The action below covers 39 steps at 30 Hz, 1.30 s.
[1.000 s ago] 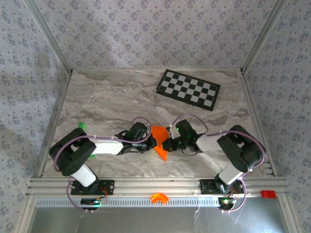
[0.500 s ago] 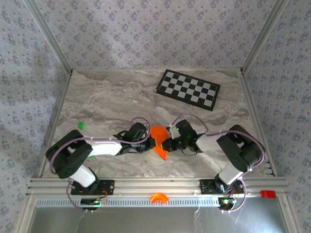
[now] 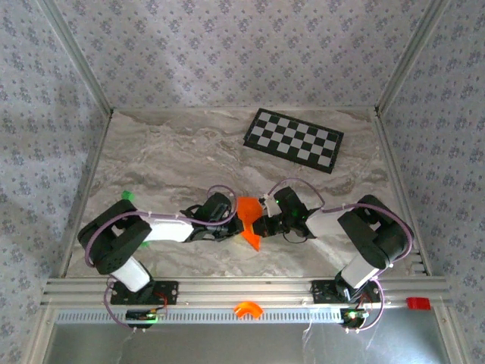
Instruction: Fold a paper plane with a square sheet of paper (pick it up from the middle)
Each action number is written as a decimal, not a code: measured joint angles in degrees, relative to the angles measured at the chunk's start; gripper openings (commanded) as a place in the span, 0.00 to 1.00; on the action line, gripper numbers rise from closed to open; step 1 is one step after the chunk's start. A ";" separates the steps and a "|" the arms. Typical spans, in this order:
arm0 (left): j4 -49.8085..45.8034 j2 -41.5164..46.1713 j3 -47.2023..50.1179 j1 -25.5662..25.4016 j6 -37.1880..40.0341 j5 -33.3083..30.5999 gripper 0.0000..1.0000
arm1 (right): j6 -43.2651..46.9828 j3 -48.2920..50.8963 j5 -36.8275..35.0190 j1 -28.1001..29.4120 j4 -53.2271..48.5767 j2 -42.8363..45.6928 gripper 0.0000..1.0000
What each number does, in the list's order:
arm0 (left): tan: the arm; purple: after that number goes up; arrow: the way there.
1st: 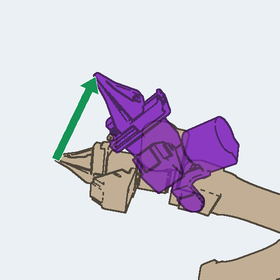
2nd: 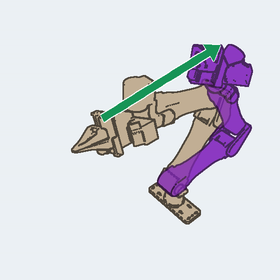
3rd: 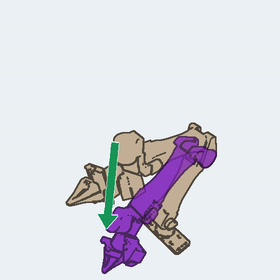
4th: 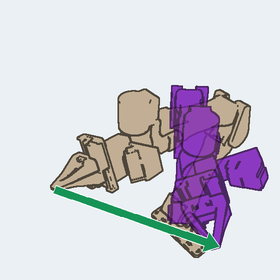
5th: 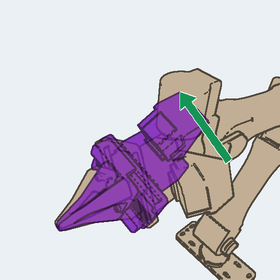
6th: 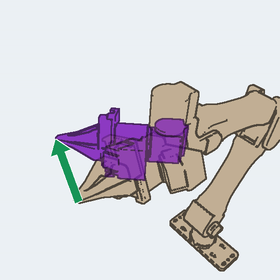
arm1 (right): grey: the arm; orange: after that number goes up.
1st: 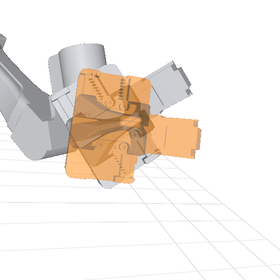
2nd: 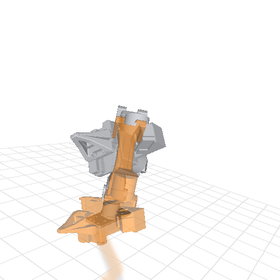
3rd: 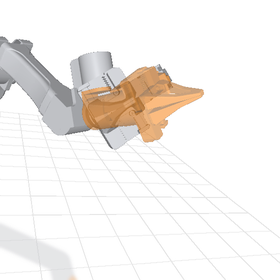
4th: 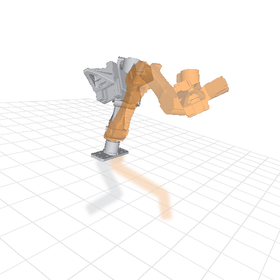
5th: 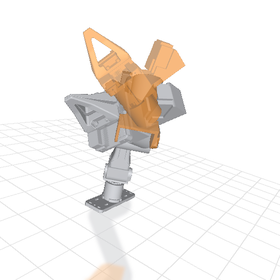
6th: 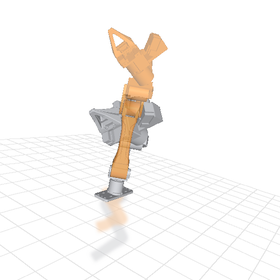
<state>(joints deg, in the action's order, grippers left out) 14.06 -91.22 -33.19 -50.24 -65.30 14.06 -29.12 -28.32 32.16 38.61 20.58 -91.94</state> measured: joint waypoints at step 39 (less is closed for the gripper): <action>-0.70 -0.50 -0.79 -0.79 2.91 -1.36 0.02 | -7.39 -7.87 -3.30 8.81 -21.81 9.07 0.02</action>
<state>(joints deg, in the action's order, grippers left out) 13.37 -91.72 -33.98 -51.03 -62.39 12.71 -36.51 -36.18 28.86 47.42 -1.23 -82.87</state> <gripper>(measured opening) 0.053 0.056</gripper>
